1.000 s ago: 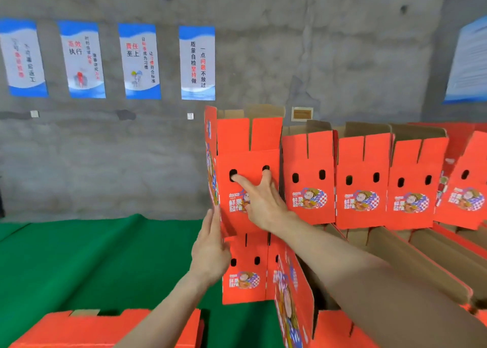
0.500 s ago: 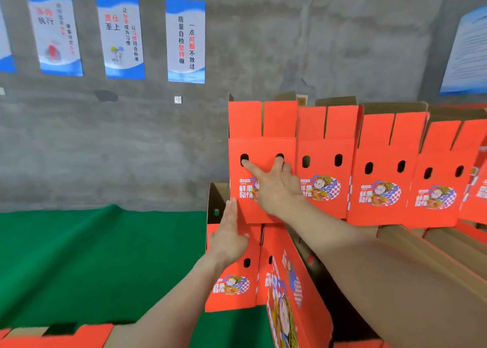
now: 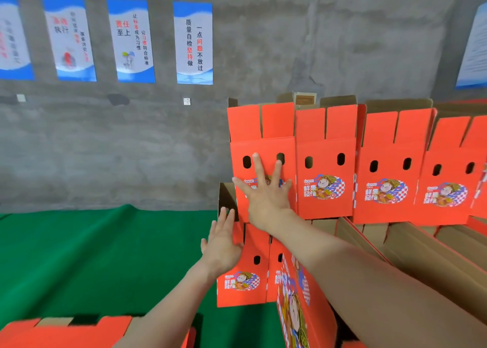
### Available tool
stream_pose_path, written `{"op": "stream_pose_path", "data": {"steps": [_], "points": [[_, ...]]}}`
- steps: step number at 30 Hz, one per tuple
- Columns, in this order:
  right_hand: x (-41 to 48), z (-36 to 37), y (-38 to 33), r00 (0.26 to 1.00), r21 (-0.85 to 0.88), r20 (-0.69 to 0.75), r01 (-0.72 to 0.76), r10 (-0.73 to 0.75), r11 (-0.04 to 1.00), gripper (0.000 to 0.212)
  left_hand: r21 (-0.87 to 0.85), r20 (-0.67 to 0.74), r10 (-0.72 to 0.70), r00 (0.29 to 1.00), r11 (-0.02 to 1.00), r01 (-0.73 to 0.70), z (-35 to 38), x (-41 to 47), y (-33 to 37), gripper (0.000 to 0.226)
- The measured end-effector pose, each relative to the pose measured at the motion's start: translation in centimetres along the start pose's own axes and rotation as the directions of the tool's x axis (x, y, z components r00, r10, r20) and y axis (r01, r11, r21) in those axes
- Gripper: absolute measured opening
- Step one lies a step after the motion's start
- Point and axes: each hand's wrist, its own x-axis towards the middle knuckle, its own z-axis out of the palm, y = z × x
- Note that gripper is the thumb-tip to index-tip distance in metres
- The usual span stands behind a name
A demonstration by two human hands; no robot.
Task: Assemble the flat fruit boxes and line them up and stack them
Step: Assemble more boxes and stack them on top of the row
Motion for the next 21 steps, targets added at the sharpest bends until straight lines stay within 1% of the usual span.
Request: {"op": "stream_pose_path", "data": {"steps": [2, 4, 6, 8, 10, 12, 14, 17, 18, 19, 21], "points": [[-0.5, -0.4, -0.2, 1.000, 0.038, -0.016, 0.004, -0.004, 0.999, 0.085, 0.016, -0.045, -0.021, 0.999, 1.000, 0.021, -0.7, -1.7, -2.0, 0.080], [-1.2, -0.6, -0.6, 0.997, 0.101, -0.067, 0.033, -0.026, 0.994, 0.083, 0.038, -0.078, -0.050, 0.996, 0.998, 0.053, -1.5, -4.1, -4.7, 0.077], [-2.3, -0.6, -1.4, 0.991, 0.104, -0.119, 0.076, -0.063, 0.992, 0.083, 0.139, -0.087, -0.108, 0.990, 0.983, 0.120, -2.1, -7.4, -8.5, 0.076], [-3.6, -0.3, -2.5, 0.984, 0.076, -0.141, 0.119, -0.108, 0.990, 0.084, 0.246, -0.090, -0.192, 0.977, 0.947, 0.208, -2.8, -11.1, -12.6, 0.076], [-4.4, -0.3, -3.4, 0.980, 0.049, -0.137, 0.156, -0.148, 0.987, 0.084, 0.311, -0.119, -0.270, 0.956, 0.904, 0.294, -3.9, -14.2, -16.4, 0.073], [-5.3, -0.4, -4.3, 0.981, 0.045, -0.099, 0.170, -0.165, 0.984, 0.086, 0.347, -0.147, -0.319, 0.936, 0.870, 0.351, -5.1, -17.1, -19.1, 0.073], [-6.3, -0.3, -5.6, 0.981, 0.077, -0.077, 0.181, -0.176, 0.980, 0.086, 0.382, -0.158, -0.347, 0.924, 0.842, 0.381, -5.9, -19.7, -21.0, 0.074], [-9.1, 0.7, -8.4, 0.966, 0.176, -0.078, 0.258, -0.247, 0.950, 0.082, 0.412, -0.176, -0.380, 0.908, 0.809, 0.419, -6.1, -23.1, -22.7, 0.074], [-10.3, 1.3, -9.5, 0.958, 0.229, -0.075, 0.287, -0.277, 0.930, 0.080, 0.449, -0.153, -0.395, 0.906, 0.789, 0.420, -5.8, -24.2, -23.1, 0.077], [-11.6, 2.1, -10.7, 0.949, 0.288, -0.058, 0.313, -0.309, 0.905, 0.077, 0.483, -0.108, -0.406, 0.907, 0.776, 0.405, -5.3, -25.4, -23.2, 0.085], [-14.8, 4.2, -13.0, 0.927, 0.393, 0.024, 0.335, -0.374, 0.856, 0.070, 0.514, -0.021, -0.427, 0.904, 0.771, 0.376, -3.3, -27.8, -23.3, 0.112]]}}
